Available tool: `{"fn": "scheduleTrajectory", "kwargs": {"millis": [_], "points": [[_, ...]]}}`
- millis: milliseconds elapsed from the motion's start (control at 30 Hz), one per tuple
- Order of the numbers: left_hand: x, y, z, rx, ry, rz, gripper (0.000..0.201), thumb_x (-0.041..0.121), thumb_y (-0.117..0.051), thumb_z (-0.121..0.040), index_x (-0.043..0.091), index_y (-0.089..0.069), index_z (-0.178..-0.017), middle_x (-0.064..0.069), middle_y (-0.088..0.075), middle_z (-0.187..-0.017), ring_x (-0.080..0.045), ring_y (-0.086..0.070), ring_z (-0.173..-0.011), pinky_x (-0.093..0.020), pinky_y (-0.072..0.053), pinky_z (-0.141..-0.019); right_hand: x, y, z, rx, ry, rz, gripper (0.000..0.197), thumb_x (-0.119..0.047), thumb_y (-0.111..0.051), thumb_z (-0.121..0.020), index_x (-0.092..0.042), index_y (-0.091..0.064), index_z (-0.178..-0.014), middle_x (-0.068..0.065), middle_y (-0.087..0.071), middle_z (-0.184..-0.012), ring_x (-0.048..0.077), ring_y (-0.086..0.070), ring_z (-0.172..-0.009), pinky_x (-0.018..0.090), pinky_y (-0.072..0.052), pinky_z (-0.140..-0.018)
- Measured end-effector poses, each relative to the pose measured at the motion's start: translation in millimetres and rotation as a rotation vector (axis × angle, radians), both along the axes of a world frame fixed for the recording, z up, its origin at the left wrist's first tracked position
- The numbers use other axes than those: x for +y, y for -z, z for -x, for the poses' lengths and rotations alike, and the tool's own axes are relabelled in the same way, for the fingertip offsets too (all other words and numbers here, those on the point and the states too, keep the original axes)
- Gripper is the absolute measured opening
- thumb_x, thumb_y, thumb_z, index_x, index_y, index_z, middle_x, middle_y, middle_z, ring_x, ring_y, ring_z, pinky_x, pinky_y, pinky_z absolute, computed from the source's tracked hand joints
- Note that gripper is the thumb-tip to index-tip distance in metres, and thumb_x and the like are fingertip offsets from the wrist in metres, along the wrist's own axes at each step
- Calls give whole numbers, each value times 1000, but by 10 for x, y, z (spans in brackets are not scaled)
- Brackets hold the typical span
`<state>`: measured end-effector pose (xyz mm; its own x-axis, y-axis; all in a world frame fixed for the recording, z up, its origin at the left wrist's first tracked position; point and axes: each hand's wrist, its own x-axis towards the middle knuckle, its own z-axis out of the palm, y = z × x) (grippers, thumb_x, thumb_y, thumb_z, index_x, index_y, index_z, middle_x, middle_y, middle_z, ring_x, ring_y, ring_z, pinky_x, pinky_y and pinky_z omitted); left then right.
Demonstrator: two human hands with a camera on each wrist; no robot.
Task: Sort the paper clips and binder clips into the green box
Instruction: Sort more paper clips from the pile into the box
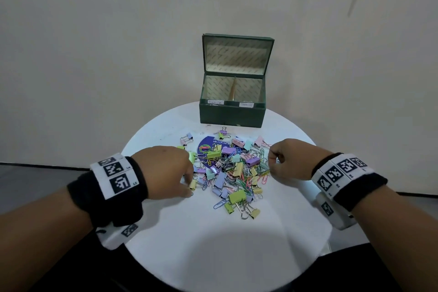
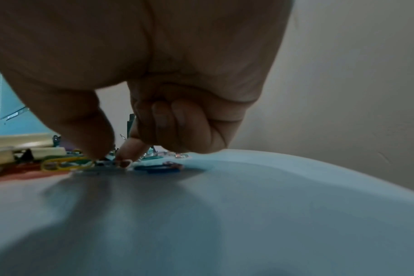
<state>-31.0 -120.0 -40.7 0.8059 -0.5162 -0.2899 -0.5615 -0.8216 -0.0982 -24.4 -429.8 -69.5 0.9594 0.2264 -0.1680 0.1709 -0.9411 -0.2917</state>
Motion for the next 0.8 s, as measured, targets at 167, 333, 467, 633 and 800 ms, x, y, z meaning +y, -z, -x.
{"fn": "scheduleTrajectory", "kwargs": {"millis": [167,333,467,633,800], "points": [[-31,42,1,4,37,20,18,47,-58,-88,33,-68,-96,12,-62,-97,-12,-59,-88,-32,-52,-81,22,-28,21,101,0,5,5,-24,-65,-77,-28,-62,-77,-9,-59,-68,9,-53,-63,26,-49,-64],[20,-132,-137,96,77,-19,14,41,-52,-89,32,-63,-89,14,-61,-95,-9,-56,-85,-29,-49,-82,18,-81,49,83,-17,-90,13,-13,-58,-76,-20,-54,-67,-8,-49,-60,11,-42,-58,27,-42,-60],[-63,-449,-476,233,-22,227,12,39,-60,-92,33,-64,-83,14,-62,-74,-2,-52,-67,-25,-48,-76,2,-90,35,14,-7,-160,22,-10,-55,-80,-21,-43,-64,-8,-43,-59,12,-37,-58,27,-36,-59],[-462,-619,-944,207,-132,591,15,35,-60,-96,21,-66,-97,13,-57,-71,-3,-47,-61,-15,-41,-57,25,-82,3,-65,44,-180,22,-11,-46,-90,-21,-37,-73,-4,-43,-65,15,-34,-61,30,-32,-58],[-1045,-605,-1357,-10,-202,614,21,30,-51,-101,14,-64,-98,3,-62,-84,-14,-54,-74,-24,-36,-57,21,-60,-31,-106,46,-174,25,-14,-43,-95,-25,-34,-75,-5,-44,-67,15,-37,-62,31,-33,-59]]}}
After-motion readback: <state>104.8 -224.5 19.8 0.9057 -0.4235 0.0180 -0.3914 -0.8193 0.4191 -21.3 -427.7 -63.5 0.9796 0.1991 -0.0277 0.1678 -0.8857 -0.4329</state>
